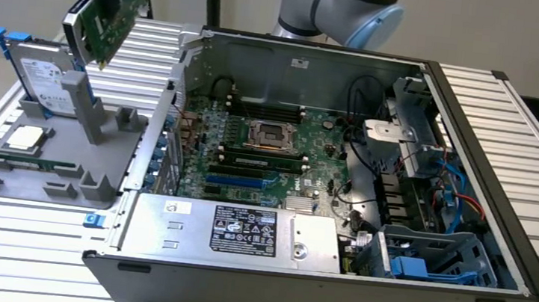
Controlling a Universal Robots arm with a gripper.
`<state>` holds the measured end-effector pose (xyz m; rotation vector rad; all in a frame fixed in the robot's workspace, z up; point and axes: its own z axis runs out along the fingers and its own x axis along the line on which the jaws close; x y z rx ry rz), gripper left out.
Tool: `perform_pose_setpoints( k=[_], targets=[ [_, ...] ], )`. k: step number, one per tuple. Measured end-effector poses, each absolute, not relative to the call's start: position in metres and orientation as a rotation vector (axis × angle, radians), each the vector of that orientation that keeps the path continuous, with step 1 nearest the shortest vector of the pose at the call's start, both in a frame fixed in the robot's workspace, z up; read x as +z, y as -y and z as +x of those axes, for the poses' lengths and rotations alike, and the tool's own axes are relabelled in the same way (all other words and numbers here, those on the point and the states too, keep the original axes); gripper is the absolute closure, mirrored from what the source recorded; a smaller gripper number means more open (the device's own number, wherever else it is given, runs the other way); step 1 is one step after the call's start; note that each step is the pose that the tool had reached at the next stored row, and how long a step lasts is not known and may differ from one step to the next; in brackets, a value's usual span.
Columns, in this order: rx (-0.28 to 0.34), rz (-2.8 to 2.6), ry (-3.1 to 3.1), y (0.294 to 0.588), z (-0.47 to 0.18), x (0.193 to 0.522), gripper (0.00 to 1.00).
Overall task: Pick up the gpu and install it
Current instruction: 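Pick up the gpu and move the gpu toward the slot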
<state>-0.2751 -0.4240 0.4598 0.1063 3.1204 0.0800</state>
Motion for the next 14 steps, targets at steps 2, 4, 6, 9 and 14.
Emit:
perform_pose_setpoints(
  k=[2, 4, 6, 9, 14],
  targets=[
    [0.079, 0.106, -3.121, 0.424, -0.271, 0.46, 1.0],
    [0.079, 0.106, -3.121, 0.424, -0.268, 0.459, 1.0],
    [0.079, 0.106, -3.12, 0.424, -0.264, 0.459, 1.0],
    [0.079, 0.106, -3.12, 0.424, -0.258, 0.459, 1.0],
    [0.078, 0.106, -3.121, 0.424, -0.248, 0.459, 1.0]
  ],
)
